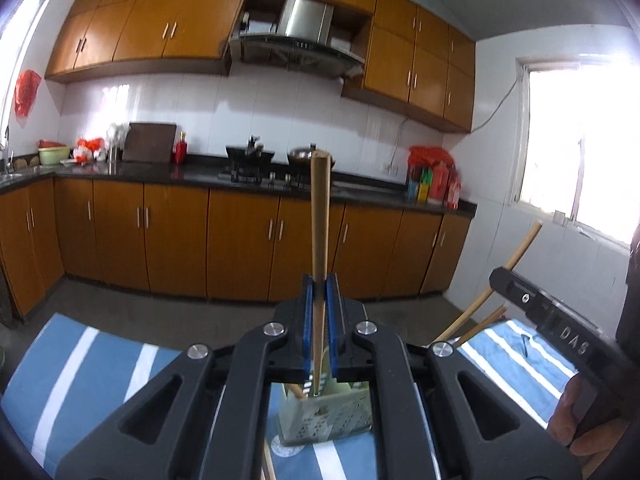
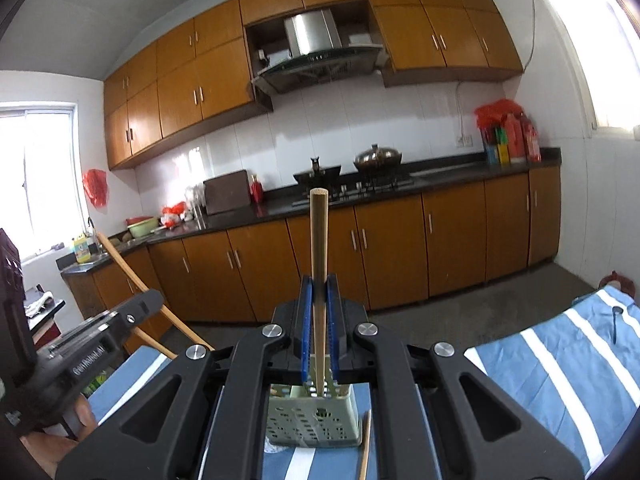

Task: Organize utensils
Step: 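Insert both chopsticks into the green holder and open both tools, then move both open tools back down toward the loose chopsticks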

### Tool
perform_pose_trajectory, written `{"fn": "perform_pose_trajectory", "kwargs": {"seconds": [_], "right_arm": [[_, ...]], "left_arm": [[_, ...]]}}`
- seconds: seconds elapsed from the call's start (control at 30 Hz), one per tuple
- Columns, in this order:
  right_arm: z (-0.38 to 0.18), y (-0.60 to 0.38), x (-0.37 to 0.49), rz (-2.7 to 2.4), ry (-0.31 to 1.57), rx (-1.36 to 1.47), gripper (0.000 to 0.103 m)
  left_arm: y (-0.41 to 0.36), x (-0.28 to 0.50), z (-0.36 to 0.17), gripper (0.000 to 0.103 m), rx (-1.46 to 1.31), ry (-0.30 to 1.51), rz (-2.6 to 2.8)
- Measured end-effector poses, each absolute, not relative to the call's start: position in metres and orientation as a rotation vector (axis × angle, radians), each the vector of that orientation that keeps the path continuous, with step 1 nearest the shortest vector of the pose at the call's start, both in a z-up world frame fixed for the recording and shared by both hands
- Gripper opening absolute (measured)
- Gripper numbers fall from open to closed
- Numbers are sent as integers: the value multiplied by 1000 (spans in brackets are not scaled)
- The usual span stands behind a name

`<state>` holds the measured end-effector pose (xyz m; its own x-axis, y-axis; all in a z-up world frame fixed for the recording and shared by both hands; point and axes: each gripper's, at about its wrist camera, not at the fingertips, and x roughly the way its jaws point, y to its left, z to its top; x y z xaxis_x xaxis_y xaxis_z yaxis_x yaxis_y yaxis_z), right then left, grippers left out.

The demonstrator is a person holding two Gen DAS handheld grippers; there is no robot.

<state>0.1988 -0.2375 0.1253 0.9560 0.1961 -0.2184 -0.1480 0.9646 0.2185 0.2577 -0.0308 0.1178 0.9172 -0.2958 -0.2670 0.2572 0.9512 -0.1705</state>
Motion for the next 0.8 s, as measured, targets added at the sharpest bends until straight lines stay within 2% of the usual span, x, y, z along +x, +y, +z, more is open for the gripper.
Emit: {"fn": "perform_pose_trajectory", "kwargs": {"seconds": [0.1,0.17,0.23,0.57,0.67,0.77,0.8], "right_arm": [[125,-237,196,186,256,208,9],[127,-235,194,182,256,204,15],[132,-234,192,178,247,207,28],[135,-260,147,99,221,217,28],[103,-277,141,35,335,219,28],[51,-287,152,9,535,225,28],[33,-288,155,12,604,236,24]], "left_arm": [[-29,260,114,12,-133,307,-290],[-28,258,115,20,-128,302,-286],[-26,255,117,21,-130,295,-286],[16,197,127,32,-168,260,-223],[29,183,107,34,-160,315,-183],[39,181,65,34,-128,433,-139],[42,182,53,34,-127,472,-132]]}}
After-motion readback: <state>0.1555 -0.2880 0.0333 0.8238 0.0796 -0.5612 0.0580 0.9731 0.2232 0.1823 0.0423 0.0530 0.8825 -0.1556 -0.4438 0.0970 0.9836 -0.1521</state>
